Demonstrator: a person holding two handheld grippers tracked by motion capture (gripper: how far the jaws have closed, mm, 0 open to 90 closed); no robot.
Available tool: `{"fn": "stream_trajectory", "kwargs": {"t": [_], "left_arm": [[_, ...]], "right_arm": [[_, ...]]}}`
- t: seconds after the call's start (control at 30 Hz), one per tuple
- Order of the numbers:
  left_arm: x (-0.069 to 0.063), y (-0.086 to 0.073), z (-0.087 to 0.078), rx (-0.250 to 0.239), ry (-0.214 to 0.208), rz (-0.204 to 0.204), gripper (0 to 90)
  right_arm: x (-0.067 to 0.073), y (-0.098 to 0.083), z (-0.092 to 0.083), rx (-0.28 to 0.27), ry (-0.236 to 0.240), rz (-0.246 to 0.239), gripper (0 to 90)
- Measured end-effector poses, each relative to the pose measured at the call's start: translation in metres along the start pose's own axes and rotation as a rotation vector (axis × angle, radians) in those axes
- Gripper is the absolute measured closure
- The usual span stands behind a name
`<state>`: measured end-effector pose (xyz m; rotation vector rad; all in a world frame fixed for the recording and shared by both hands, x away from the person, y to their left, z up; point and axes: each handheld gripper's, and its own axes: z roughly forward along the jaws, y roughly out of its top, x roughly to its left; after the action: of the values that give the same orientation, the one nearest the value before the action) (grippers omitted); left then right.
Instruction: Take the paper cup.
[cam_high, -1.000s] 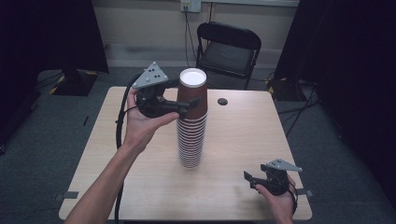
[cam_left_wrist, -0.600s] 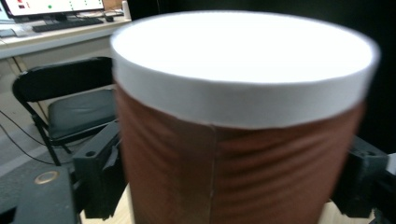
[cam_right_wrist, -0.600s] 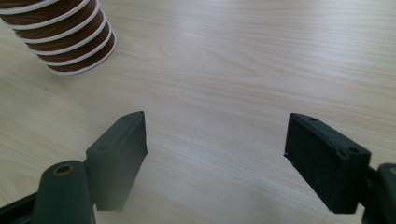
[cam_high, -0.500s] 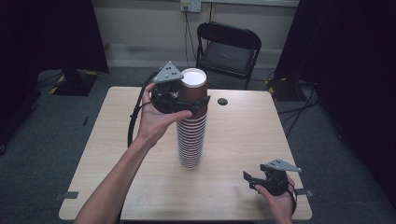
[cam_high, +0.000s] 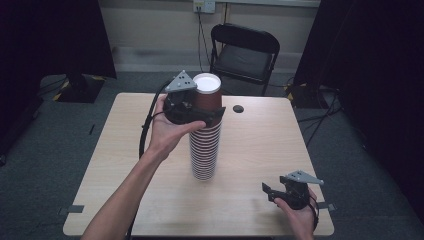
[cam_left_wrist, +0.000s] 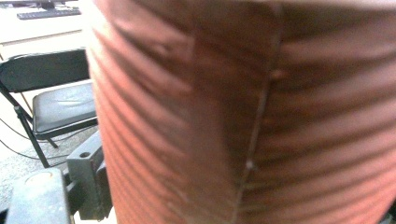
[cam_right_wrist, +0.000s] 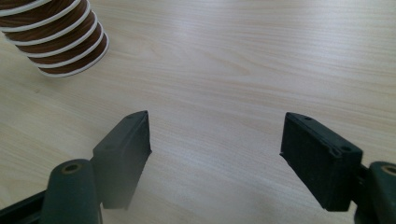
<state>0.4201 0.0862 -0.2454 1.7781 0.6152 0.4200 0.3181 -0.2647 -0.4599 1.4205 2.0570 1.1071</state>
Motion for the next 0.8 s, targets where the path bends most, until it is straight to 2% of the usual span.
{"fn": "stream_trajectory", "kwargs": {"t": [0.07, 0.17, 0.3, 0.57, 0.73, 0.8], "left_arm": [[-0.0007, -0.0014, 0.0010, 0.002, 0.001, 0.015, 11.8], [0.0014, -0.0021, 0.0019, 0.004, -0.015, -0.013, 11.7], [0.0016, -0.0018, 0.0006, 0.010, -0.015, -0.003, 11.9], [0.0019, 0.0015, 0.0009, 0.033, -0.019, -0.014, 12.6], [0.0013, 0.0017, 0.0016, 0.026, -0.021, -0.003, 12.6], [0.0033, 0.0025, 0.0004, -0.001, -0.025, -0.019, 12.8]], "right_arm": [[0.0000, -0.0002, -0.0002, -0.001, -0.001, 0.000, 24.1], [-0.0013, -0.0006, 0.0011, 0.007, -0.003, 0.004, 24.1], [-0.0009, -0.0003, 0.0007, 0.006, -0.001, 0.003, 23.8], [-0.0006, -0.0004, 0.0005, 0.005, 0.004, 0.000, 22.9], [-0.0001, -0.0005, 0.0005, 0.003, 0.001, -0.001, 22.9], [0.0004, -0.0001, -0.0002, -0.005, -0.001, -0.005, 23.1]]}}
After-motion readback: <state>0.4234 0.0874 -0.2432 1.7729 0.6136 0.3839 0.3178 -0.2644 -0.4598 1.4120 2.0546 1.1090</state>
